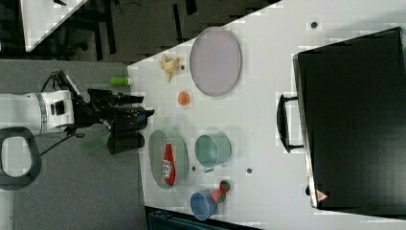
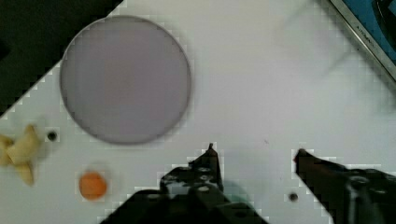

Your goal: Pick ketchup from strainer and place it on the table

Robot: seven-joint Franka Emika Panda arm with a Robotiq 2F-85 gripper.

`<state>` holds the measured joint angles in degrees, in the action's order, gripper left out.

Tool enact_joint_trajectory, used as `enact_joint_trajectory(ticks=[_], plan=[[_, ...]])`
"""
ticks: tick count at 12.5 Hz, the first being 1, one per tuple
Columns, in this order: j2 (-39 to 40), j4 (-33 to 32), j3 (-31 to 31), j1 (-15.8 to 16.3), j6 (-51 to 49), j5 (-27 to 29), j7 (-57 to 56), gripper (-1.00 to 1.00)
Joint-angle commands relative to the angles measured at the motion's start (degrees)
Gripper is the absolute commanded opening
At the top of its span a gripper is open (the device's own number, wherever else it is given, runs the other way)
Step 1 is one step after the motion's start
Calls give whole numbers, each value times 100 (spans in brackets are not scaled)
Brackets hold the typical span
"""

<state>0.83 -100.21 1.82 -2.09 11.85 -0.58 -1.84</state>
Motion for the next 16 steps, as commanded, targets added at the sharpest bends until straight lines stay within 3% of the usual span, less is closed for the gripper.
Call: enact_joint_trajectory(ticks=[1,3,11,16], plan=[[-874,-672,698,-629,-512,372,166,58],[-799,-672,1027,-502,-482,397,167,99],[-274,-716,3169,-303,-137,388,223,100],[250,-1330,4314,-262,876,376,232,100]])
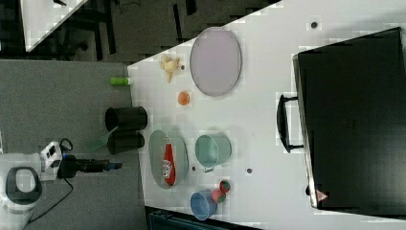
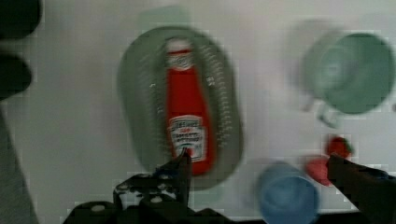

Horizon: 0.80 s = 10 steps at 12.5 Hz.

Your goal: Pick ketchup from strainer and place it on the table

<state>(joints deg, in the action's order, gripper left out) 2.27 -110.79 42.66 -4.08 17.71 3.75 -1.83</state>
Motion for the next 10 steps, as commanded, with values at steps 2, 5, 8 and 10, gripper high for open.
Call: enact_joint_trajectory(ticks=[2,5,8,10], plan=[[297,-755,446,-52,1156,-95,264,100],[593,-1548,482,-24,2718,-112,292,100],[1079,-2122,447,-24,4017,-278,310,100],[1517,-2252,397,-20,4548,-434,322,100]])
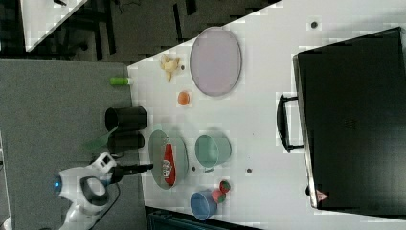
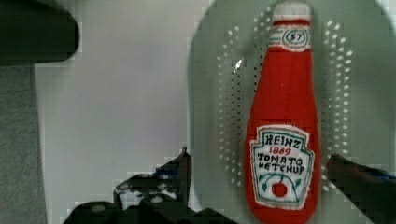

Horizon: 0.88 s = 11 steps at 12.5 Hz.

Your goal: Pick ketchup from strainer and place it on the table

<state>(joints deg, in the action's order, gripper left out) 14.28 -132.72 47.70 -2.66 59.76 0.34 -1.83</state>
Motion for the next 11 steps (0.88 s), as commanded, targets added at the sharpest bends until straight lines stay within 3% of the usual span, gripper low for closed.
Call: enact_joint_trajectory(ticks=[1,6,10,11], plan=[[557,-52,-119,-162,502,-135,323,100],[1482,-8,-302,-46,1062,-200,355,100],[1676,68,-768,325,1162,-200,356,100],[1676,84,-887,444,1160,-200,356,92]])
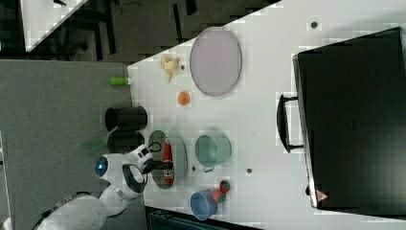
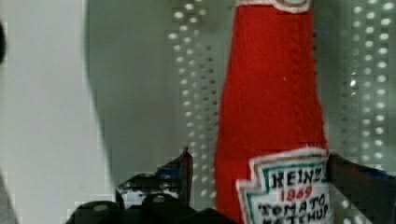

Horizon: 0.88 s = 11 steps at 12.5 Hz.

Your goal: Pick ketchup from strainer and place it on the table

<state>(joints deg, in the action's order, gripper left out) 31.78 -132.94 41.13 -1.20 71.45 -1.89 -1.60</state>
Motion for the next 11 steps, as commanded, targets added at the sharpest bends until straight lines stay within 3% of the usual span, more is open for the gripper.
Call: enact_joint_trajectory(ticks=[1,3,7,11], plan=[[-73,120,-329,417,-11,23,333,68],[-75,174,-372,552,67,23,333,20],[-431,191,-253,536,-205,31,333,18],[-1560,443,-171,442,-1463,330,420,18]])
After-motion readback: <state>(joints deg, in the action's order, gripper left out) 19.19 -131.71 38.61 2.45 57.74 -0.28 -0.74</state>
